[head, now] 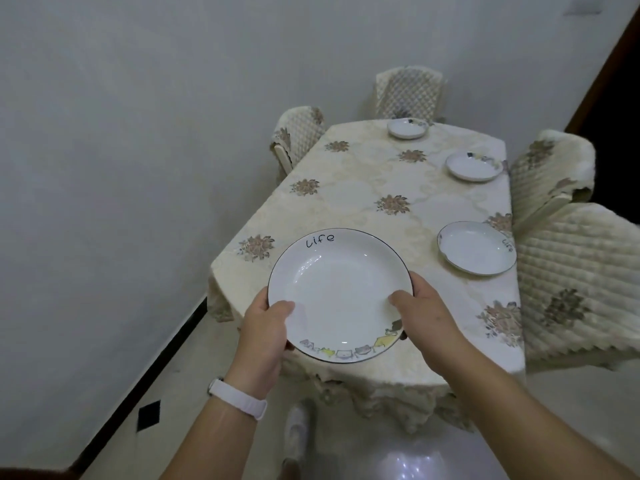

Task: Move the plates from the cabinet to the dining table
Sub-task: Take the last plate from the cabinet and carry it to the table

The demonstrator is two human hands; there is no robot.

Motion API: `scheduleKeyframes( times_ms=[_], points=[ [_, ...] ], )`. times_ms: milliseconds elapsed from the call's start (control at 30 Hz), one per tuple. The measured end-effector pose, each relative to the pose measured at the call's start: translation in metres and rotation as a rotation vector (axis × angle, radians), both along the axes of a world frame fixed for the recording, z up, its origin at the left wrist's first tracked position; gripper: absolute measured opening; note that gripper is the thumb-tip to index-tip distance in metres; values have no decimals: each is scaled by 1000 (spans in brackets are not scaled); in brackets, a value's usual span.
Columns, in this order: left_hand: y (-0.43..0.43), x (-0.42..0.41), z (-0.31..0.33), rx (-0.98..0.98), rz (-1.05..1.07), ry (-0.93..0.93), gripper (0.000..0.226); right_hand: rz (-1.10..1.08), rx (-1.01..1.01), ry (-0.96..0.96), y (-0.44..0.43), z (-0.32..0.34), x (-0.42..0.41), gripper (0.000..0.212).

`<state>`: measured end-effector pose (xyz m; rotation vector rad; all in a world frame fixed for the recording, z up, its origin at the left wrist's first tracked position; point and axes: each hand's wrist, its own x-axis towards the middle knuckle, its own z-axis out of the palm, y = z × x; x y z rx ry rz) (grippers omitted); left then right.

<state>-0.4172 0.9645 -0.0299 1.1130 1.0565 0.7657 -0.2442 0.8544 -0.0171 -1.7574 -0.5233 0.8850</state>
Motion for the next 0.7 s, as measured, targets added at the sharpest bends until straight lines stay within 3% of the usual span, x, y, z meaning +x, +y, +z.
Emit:
scheduleKeyframes(
  times_ms=[200,700],
  points=[
    [90,37,-26,-13,-177,100,42,-140,-42,19,59,-26,17,30],
    [259,90,-93,-6,-482,195,25,-538,-101,23,191,-89,26,33]
  ],
)
